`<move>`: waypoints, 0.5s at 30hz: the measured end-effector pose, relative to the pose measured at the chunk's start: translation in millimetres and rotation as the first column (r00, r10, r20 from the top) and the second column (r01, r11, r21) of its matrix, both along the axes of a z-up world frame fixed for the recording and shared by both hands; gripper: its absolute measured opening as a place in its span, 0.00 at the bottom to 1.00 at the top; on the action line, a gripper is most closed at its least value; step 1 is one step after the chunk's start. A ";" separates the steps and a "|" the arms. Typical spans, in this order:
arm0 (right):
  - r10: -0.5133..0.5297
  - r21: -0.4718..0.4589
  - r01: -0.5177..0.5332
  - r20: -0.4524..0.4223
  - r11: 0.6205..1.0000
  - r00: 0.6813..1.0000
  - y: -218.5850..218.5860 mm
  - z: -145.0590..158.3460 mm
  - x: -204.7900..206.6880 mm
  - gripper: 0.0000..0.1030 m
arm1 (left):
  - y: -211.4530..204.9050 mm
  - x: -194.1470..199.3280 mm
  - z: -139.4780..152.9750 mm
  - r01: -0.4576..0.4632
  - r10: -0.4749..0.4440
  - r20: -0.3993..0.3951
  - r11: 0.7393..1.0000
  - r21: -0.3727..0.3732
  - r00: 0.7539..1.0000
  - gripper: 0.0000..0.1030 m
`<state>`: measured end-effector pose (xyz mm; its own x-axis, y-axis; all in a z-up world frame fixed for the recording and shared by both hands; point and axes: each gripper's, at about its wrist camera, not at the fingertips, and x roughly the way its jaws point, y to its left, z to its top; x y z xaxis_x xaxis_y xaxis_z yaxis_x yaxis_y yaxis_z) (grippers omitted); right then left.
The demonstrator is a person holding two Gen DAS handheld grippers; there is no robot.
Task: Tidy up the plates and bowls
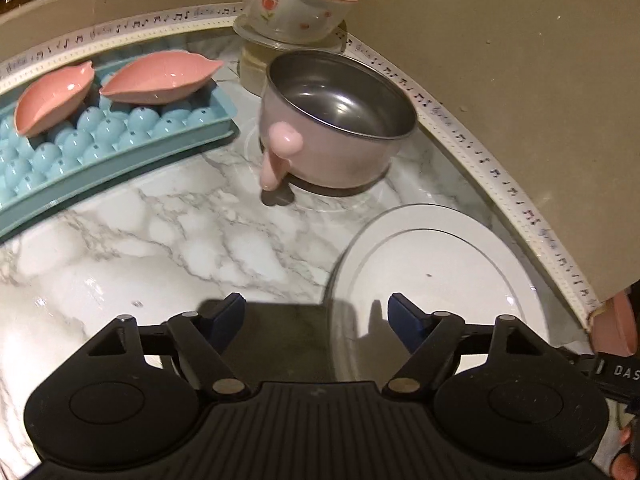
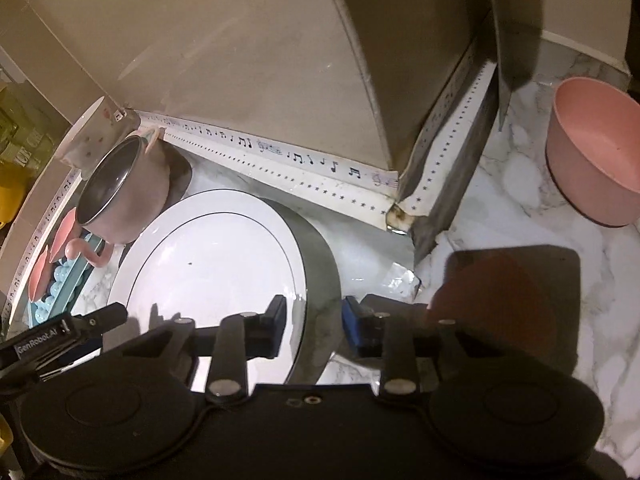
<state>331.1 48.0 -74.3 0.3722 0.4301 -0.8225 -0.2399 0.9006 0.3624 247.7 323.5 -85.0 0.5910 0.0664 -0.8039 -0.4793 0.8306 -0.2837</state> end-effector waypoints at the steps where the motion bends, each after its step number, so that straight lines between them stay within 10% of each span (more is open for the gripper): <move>1: 0.004 -0.001 -0.004 -0.001 1.000 1.000 0.8 -0.3 1.2 0.22 | 1.4 1.4 -0.3 0.013 -0.013 -0.004 1.000 0.001 1.000 0.76; 7: 0.022 0.016 -0.021 -0.014 1.000 1.000 0.8 -2.5 6.6 0.13 | 10.7 6.7 -8.0 0.072 -0.073 -0.019 0.995 -0.062 0.997 0.35; 15: 0.037 0.026 -0.036 -0.029 0.999 0.999 5.8 -5.9 9.0 0.06 | 10.4 8.4 -11.3 0.124 -0.125 -0.001 0.985 -0.123 0.992 0.18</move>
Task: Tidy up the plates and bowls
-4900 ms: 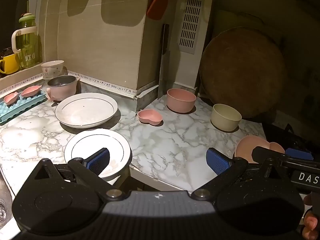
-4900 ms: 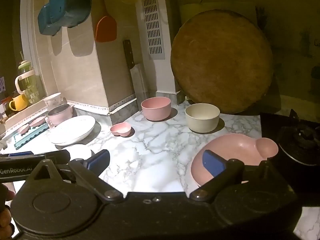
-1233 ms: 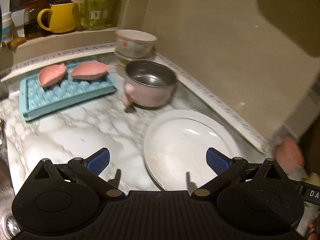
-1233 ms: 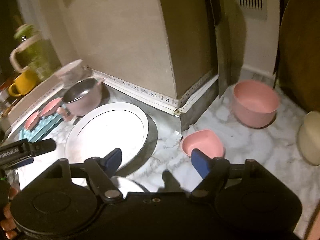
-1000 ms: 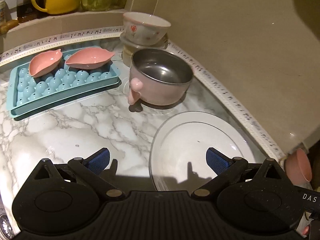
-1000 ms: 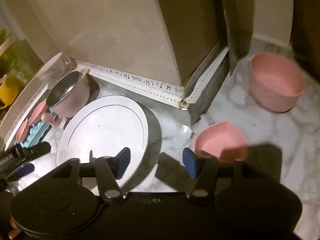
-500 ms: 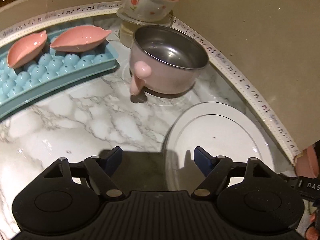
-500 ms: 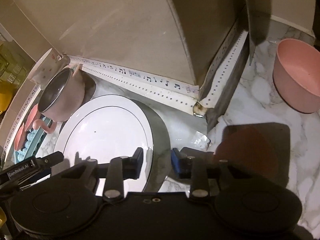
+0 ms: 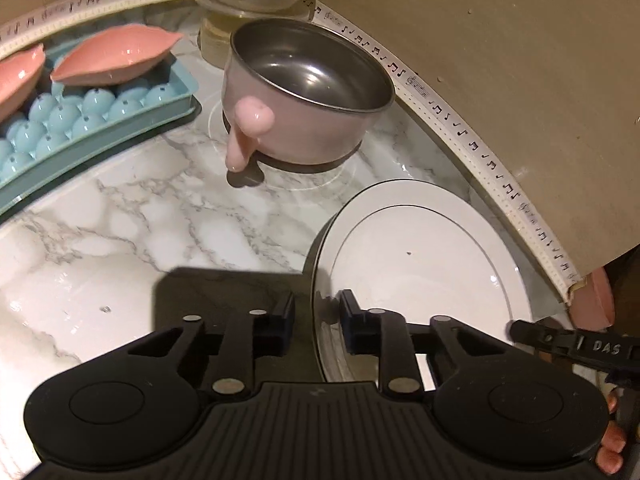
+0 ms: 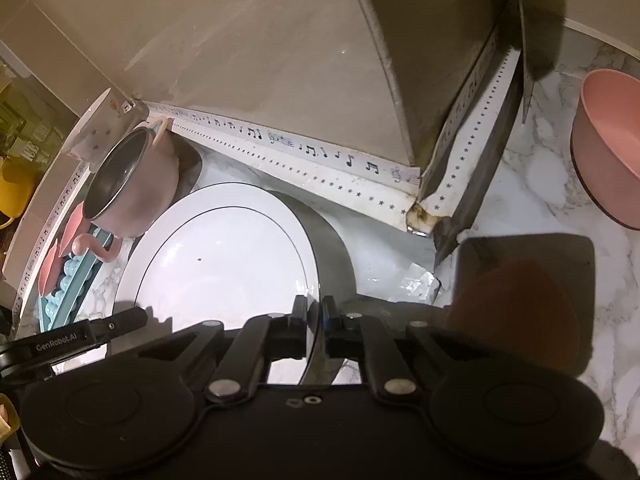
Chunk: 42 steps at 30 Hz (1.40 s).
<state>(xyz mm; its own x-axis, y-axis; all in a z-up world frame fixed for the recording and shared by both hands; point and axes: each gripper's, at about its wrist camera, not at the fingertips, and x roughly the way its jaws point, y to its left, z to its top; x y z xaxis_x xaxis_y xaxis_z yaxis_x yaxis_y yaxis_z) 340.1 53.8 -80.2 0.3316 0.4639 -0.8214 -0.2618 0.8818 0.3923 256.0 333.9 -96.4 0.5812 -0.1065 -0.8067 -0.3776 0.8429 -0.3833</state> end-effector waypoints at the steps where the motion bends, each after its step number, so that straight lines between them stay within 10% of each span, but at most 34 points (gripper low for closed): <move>1: 0.002 0.000 -0.002 0.001 1.000 1.000 0.1 -0.1 0.1 0.06 | 0.1 0.1 0.1 0.002 -0.002 0.004 1.000 -0.010 1.000 0.13; 18: 0.071 0.011 -0.071 0.051 0.997 0.996 10.2 9.2 -7.9 0.05 | 13.9 -27.7 8.5 -0.020 0.022 0.042 0.999 -0.028 0.999 0.13; 42: 0.367 0.051 -0.369 0.055 0.928 0.929 95.6 14.2 -76.4 0.06 | 62.8 -175.6 21.2 -0.249 0.249 0.042 0.968 0.007 0.968 0.13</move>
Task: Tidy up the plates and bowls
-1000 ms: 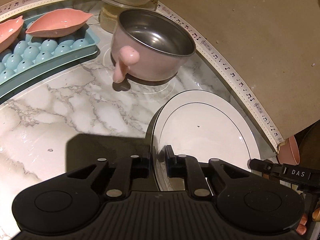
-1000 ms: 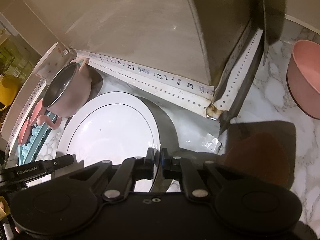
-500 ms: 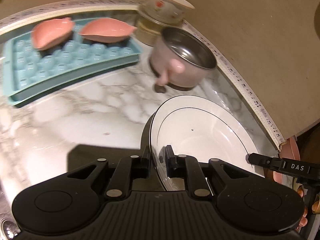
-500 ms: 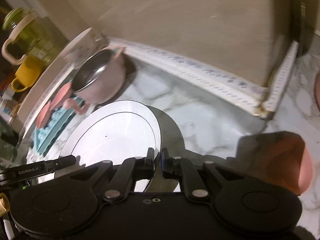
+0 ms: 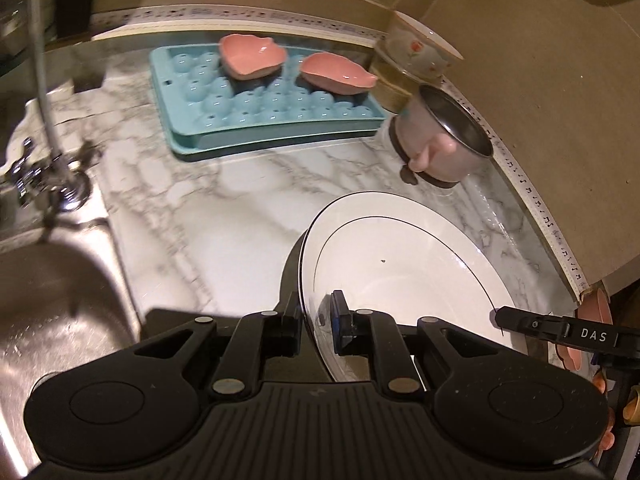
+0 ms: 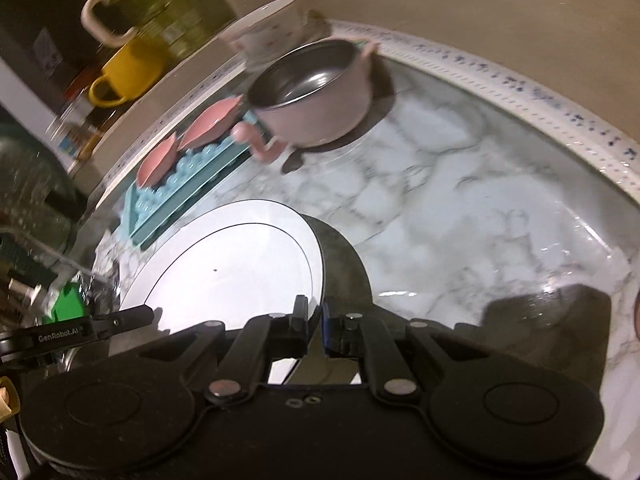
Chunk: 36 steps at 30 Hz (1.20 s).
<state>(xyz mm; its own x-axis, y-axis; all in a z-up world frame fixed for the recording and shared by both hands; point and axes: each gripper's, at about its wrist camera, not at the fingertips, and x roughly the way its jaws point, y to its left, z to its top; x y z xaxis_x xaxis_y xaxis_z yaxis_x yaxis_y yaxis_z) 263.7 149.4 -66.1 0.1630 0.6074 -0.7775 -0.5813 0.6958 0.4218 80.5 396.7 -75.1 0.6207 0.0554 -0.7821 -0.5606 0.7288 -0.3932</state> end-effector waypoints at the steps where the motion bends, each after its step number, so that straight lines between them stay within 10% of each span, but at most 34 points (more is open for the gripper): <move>1: 0.006 -0.002 -0.006 -0.002 1.000 1.000 1.3 -1.1 -2.0 0.06 | -0.1 -3.2 -1.7 -0.007 0.007 -0.002 1.000 -0.004 1.000 0.13; 36: 0.017 -0.032 -0.015 0.068 0.999 0.998 -25.2 12.7 -29.5 0.19 | -18.8 -47.6 12.9 -0.064 0.064 0.000 0.996 0.063 0.998 0.13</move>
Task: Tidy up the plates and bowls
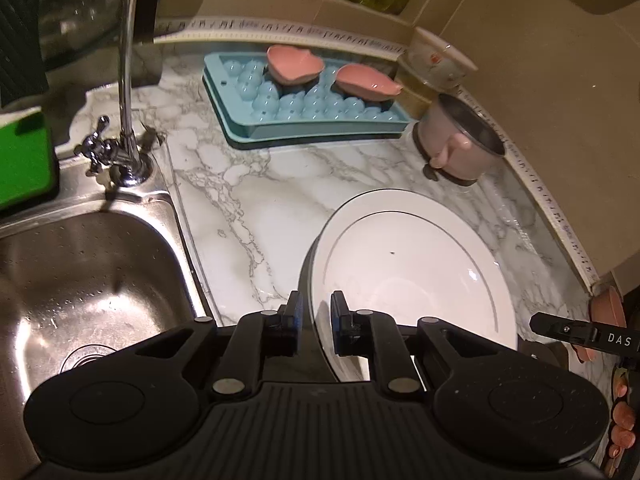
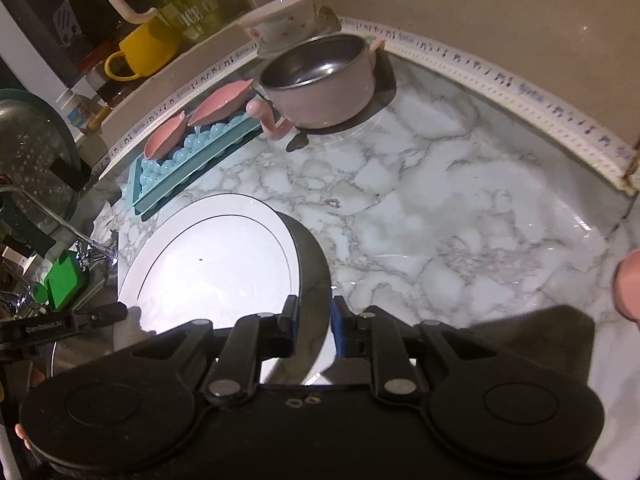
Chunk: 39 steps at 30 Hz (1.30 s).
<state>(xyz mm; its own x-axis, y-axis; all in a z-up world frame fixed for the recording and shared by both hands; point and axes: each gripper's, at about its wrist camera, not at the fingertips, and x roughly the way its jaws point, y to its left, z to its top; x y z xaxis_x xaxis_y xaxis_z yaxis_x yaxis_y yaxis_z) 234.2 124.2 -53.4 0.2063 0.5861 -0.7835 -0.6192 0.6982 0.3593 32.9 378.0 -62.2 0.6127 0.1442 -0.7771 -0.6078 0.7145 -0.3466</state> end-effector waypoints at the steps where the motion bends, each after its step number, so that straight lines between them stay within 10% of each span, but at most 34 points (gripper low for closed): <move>1: -0.001 0.003 0.001 0.006 1.000 1.000 -4.1 3.1 -2.4 0.19 | -4.2 -3.2 4.2 0.005 -0.005 0.008 1.000 0.009 1.000 0.14; 6: -0.015 0.021 0.014 0.034 1.000 0.999 -27.7 17.7 -13.6 0.29 | -31.8 -9.4 22.8 0.049 -0.051 0.034 0.997 0.053 0.998 0.21; 12: -0.036 0.033 0.034 0.066 0.999 0.997 -60.4 29.9 -24.3 0.35 | -66.6 -8.6 40.7 0.090 -0.098 0.077 0.991 0.097 0.992 0.59; 28: -0.132 -0.026 0.136 0.109 0.990 0.985 -139.0 19.2 -36.3 0.88 | -159.1 27.9 24.9 0.261 -0.268 0.036 0.956 0.132 0.963 0.76; 39: -0.112 -0.054 0.118 0.098 0.992 0.989 -152.4 -12.4 -38.2 0.77 | -197.3 43.3 -3.4 0.291 -0.292 -0.016 0.944 0.157 0.956 0.78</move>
